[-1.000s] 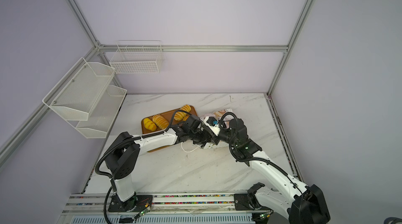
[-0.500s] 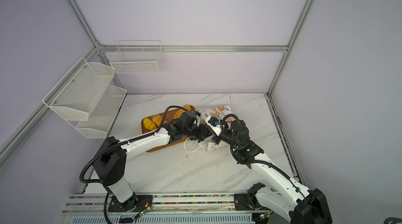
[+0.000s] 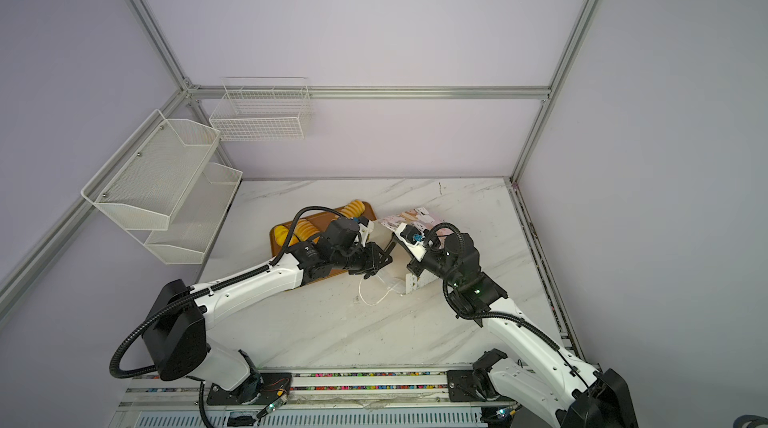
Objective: Take the fake bread out of the paper bag
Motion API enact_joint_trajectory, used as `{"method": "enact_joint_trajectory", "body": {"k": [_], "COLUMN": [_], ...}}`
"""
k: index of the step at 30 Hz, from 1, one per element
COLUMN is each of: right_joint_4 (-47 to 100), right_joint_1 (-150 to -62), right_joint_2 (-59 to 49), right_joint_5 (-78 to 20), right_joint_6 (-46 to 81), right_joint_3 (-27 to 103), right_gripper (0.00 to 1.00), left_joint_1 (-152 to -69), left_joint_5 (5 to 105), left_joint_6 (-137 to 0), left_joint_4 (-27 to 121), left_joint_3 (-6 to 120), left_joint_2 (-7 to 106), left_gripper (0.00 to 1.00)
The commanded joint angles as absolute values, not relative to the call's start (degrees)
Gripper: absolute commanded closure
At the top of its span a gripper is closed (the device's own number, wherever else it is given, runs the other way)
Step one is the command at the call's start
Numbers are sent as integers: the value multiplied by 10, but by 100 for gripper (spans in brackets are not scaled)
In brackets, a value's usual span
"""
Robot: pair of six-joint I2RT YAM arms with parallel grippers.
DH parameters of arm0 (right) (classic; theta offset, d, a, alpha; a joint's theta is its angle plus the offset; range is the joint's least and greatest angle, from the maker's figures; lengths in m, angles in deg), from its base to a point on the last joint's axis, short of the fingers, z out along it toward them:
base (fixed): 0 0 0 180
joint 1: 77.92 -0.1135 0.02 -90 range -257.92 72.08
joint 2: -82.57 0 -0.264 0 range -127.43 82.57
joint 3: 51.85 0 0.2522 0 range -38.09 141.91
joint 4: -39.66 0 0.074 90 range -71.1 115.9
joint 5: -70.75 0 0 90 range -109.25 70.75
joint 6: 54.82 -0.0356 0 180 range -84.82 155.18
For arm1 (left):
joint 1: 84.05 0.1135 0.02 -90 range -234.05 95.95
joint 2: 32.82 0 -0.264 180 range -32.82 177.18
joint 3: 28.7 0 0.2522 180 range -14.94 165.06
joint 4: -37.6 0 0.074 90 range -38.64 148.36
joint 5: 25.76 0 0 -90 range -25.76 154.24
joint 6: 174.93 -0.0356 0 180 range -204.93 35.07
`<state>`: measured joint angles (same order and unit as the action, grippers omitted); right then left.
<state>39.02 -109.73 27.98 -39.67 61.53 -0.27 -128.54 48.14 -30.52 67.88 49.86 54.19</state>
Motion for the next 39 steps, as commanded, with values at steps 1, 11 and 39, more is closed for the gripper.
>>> {"method": "enact_joint_trajectory", "body": {"k": [1, 11, 39], "right_joint_4": [409, 409, 394], "right_joint_1": [-1092, -1084, -1079], "right_joint_2": [297, 305, 283], "right_joint_5": [-398, -440, -456], "right_joint_6": [636, 628, 616], "right_joint_3": [-14, -19, 0], "right_gripper": [100, 100, 100], "left_joint_1": [-1293, -1317, -1341], "left_joint_5": [491, 478, 566], "left_joint_6": [-315, -316, -393], "left_joint_4": [665, 689, 703], "left_joint_3": [469, 480, 462], "left_joint_2": [502, 525, 487], "left_gripper": [100, 93, 60]}}
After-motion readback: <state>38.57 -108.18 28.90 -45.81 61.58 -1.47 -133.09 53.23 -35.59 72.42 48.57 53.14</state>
